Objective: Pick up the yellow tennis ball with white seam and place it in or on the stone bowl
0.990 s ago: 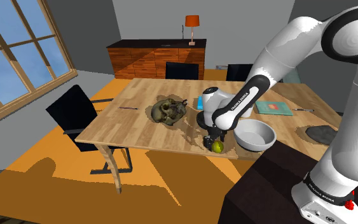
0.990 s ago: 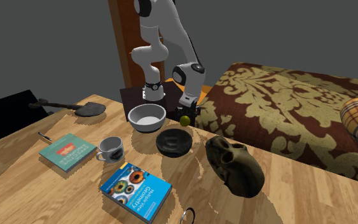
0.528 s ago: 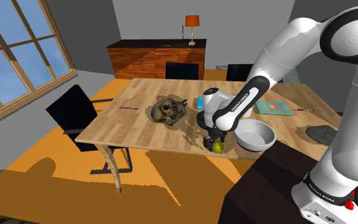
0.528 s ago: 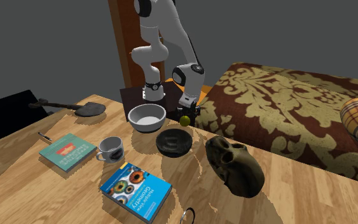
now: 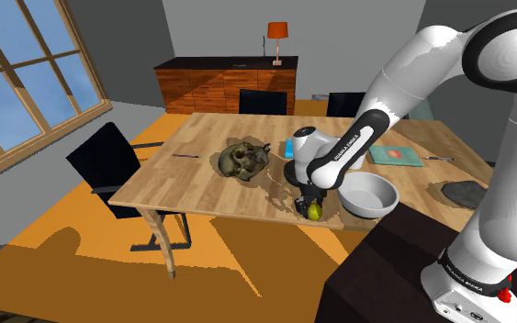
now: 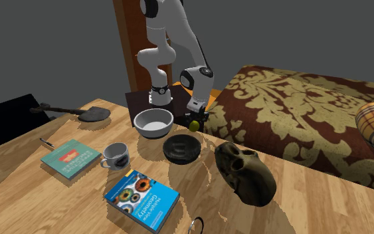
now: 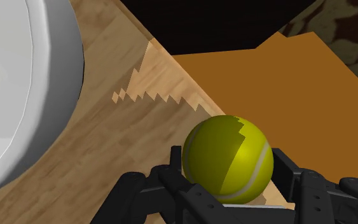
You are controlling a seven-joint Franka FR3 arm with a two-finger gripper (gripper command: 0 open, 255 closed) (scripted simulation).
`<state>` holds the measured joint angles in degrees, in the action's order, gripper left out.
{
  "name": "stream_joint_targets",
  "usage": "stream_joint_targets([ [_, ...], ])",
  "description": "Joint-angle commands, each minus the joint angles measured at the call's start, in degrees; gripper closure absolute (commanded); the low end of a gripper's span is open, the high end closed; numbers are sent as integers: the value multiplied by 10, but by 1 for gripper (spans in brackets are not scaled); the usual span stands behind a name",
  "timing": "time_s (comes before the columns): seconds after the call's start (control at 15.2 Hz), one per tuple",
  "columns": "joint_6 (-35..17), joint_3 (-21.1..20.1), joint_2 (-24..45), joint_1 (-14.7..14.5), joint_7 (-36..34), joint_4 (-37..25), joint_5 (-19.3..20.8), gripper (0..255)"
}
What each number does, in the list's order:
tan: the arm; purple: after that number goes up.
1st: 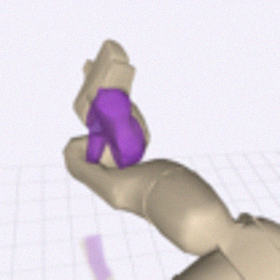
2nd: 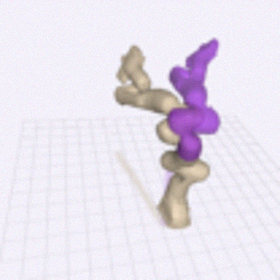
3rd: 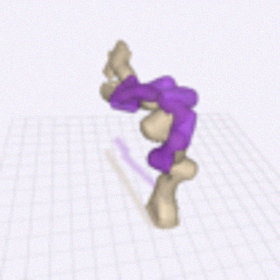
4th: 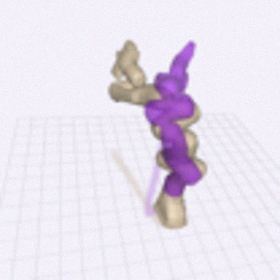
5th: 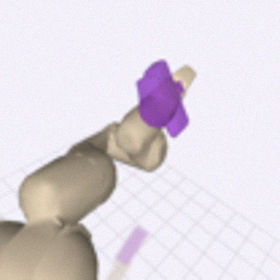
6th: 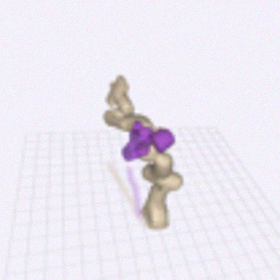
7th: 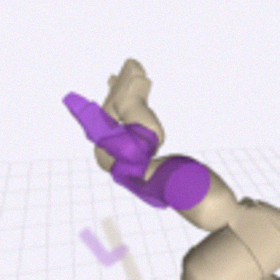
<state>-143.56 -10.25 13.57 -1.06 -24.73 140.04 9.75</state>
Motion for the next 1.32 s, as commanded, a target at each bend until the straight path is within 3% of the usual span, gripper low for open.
stream_joint_targets([
  [0.0,0,0,0,0,0,0,0,255],
  [1.25,128,-14,-123,6,42,-10,-51,255],
])
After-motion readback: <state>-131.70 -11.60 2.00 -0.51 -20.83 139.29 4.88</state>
